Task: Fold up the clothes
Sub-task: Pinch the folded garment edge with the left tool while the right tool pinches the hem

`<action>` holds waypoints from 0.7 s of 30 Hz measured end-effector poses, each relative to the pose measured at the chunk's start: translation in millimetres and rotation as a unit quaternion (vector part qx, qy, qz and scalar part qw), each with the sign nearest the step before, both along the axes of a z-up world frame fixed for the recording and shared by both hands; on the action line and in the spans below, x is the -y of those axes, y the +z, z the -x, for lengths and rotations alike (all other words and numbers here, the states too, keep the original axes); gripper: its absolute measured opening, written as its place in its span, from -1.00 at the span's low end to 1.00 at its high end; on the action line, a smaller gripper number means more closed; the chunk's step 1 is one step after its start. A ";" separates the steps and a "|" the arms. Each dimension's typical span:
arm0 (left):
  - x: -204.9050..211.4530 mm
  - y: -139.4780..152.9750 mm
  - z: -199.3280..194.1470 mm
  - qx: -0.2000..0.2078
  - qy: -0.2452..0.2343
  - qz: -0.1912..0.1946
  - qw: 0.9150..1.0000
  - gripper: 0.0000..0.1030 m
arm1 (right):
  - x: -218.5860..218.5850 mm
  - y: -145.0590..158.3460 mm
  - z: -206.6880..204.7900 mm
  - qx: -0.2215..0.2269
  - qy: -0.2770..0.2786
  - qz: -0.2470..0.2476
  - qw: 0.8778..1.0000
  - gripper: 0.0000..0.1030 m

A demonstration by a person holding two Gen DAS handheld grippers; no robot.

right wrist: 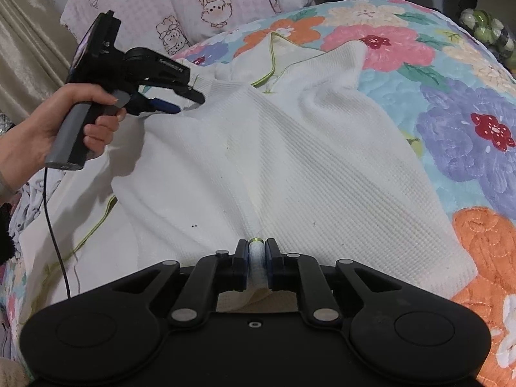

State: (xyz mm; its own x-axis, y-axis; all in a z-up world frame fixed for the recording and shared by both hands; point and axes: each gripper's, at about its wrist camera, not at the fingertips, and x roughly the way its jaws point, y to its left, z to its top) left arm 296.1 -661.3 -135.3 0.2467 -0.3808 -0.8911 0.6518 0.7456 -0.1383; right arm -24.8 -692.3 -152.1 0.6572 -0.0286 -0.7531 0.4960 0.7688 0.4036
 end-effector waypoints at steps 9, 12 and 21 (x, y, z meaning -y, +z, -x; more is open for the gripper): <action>-7.1 -3.5 5.3 0.019 0.016 -0.035 0.999 -0.97 | 0.9 0.4 -0.5 -0.004 -0.005 0.000 1.000 -0.70; -14.7 10.3 2.7 0.023 0.029 0.002 0.999 -0.98 | -0.1 5.4 1.9 0.003 -0.011 0.017 1.000 -0.70; -6.8 51.1 -9.5 0.022 0.039 0.114 0.993 -0.98 | 4.0 16.7 14.6 0.029 -0.031 0.046 0.998 -0.93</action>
State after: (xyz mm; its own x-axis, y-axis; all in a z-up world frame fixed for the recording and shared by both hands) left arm 305.6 -654.5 -84.1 0.3201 -0.5490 -0.7721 0.6029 0.7467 -0.2809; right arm -39.4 -696.3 -135.4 0.6951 -0.1374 -0.7056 0.5215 0.7720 0.3634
